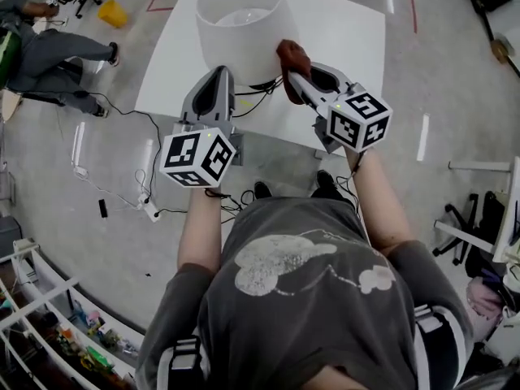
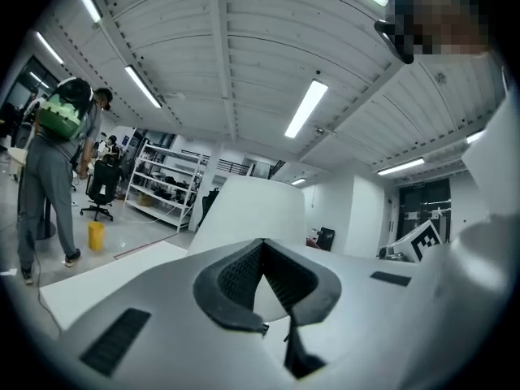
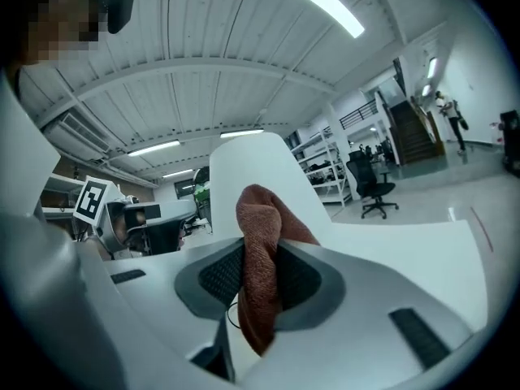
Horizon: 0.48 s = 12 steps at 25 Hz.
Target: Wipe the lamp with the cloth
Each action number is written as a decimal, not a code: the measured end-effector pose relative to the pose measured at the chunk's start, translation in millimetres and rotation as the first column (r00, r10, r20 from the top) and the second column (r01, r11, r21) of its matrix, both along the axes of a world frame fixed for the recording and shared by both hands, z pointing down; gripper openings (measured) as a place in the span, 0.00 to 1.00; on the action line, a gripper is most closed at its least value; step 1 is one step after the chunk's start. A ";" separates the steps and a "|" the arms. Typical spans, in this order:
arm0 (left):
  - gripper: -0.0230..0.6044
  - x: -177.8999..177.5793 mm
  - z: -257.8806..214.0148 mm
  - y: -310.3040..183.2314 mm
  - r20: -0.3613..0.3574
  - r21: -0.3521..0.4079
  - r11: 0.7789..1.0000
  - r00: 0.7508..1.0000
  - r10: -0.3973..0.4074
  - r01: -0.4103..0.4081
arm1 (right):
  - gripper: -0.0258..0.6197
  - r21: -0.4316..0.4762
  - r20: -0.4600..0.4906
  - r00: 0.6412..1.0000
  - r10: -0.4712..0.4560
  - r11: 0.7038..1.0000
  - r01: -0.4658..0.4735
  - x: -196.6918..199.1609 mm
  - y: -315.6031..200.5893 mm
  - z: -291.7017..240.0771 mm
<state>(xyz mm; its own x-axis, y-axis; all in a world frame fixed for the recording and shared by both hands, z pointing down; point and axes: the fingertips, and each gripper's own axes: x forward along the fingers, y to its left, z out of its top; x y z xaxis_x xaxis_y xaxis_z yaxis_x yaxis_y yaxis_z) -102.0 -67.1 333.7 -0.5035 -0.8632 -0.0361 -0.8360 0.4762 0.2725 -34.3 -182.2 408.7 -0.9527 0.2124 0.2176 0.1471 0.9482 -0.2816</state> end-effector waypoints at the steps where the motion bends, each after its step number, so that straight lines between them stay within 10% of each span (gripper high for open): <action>1: 0.05 -0.2 2.4 1.2 -0.003 0.000 1.000 1.000 0.014 -0.014 | 0.18 -0.006 -0.014 1.000 0.020 1.000 -0.021 3.0 0.1 8.0; 12: 0.05 0.9 24.1 23.3 -0.050 -0.003 0.994 0.993 0.105 -0.106 | 0.18 -0.027 -0.099 0.986 0.136 0.990 -0.140 29.2 28.2 46.8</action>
<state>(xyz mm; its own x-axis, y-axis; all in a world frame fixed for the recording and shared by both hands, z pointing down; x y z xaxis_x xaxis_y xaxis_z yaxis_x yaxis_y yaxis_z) -101.1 -43.9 357.8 -0.4105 -0.9118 -0.0080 -0.8672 0.3877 0.3124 -5.1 -154.1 455.6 -0.9482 0.0892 0.3050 -0.0139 0.9472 -0.3203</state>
